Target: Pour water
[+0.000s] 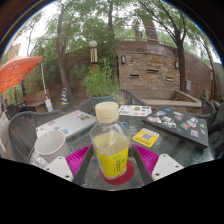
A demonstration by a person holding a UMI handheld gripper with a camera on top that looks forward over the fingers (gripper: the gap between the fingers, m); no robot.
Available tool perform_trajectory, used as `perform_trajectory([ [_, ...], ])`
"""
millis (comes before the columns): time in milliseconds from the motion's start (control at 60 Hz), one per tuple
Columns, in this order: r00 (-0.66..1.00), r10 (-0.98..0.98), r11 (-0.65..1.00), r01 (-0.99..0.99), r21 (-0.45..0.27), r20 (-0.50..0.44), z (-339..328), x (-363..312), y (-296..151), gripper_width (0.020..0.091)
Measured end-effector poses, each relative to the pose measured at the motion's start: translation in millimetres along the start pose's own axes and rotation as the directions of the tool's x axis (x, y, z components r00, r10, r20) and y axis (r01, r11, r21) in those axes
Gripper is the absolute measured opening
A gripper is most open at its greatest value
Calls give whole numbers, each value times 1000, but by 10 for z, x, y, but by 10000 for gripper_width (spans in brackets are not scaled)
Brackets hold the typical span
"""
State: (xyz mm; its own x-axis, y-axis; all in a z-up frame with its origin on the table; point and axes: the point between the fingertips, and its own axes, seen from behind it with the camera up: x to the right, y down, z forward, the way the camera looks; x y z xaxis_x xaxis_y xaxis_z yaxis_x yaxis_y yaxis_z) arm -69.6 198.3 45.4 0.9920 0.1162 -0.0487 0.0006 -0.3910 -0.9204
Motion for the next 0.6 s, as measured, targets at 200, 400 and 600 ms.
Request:
perform_trajectory([
  [200,996,-42,998,38,-49,-75,-683,-154,-54,832],
  [400,978,-73,997,68,-33,-195,-1918,-724,-482,839],
  [600,964,48,999,-45,15,-261,-3101,-1344,-815,833],
])
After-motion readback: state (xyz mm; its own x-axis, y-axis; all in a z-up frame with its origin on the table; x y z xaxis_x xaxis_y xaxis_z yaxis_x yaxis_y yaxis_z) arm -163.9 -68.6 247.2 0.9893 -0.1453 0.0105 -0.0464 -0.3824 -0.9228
